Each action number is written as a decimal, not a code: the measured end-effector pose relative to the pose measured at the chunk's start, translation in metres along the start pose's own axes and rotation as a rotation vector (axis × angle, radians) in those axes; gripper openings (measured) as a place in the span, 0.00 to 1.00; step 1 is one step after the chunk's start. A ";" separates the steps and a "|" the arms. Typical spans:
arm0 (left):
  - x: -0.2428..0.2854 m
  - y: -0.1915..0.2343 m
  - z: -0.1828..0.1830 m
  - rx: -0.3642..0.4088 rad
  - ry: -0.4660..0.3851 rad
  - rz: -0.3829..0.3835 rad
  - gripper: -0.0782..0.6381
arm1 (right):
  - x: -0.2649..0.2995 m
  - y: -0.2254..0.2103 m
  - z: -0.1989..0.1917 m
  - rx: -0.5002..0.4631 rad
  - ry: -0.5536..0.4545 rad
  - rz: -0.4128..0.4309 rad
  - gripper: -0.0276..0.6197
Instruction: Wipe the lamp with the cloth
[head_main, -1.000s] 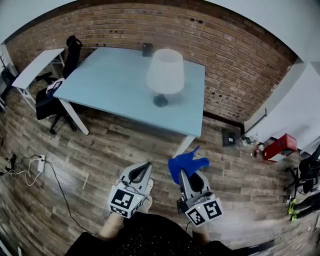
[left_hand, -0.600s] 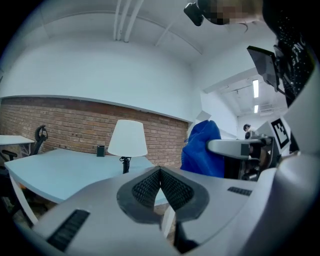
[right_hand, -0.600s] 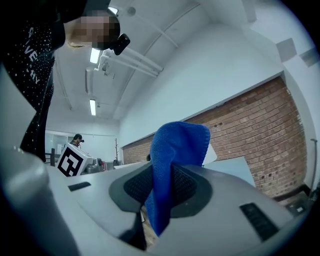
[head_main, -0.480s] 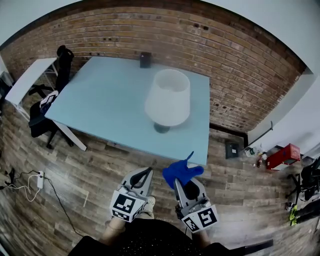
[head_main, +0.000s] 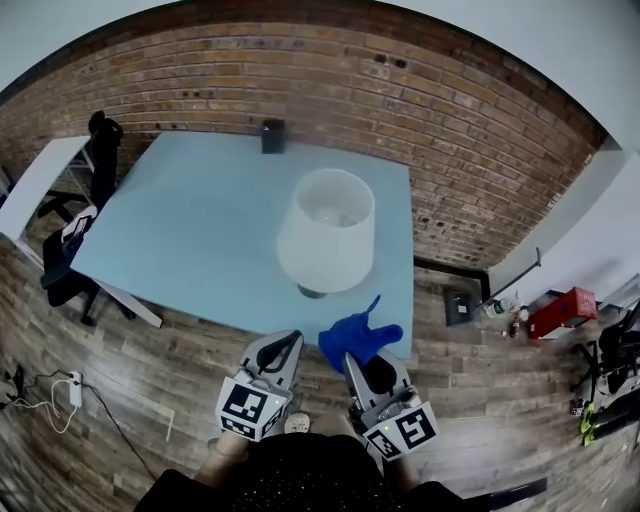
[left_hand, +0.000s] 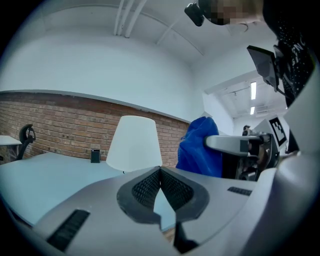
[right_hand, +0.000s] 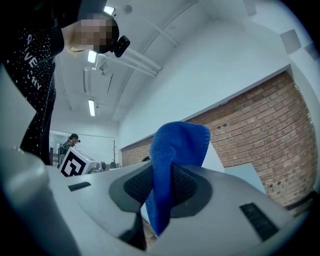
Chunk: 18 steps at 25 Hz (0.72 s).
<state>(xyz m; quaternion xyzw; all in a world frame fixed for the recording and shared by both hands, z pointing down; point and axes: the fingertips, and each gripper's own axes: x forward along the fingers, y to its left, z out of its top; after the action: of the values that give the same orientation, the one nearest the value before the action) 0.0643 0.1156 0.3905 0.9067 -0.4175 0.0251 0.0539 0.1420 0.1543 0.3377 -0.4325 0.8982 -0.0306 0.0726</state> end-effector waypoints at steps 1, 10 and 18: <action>0.003 0.000 0.002 -0.001 0.000 -0.007 0.12 | 0.003 -0.003 0.005 -0.003 -0.005 0.001 0.16; 0.026 0.038 0.031 -0.007 -0.051 0.017 0.12 | 0.068 -0.032 0.075 -0.049 -0.134 0.132 0.16; 0.046 0.096 0.038 -0.003 -0.031 0.078 0.12 | 0.127 -0.076 0.093 -0.114 -0.136 0.043 0.16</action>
<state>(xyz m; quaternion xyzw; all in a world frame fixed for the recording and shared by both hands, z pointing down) 0.0214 0.0139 0.3639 0.8901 -0.4532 0.0125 0.0477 0.1369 0.0086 0.2414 -0.4178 0.9005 0.0516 0.1095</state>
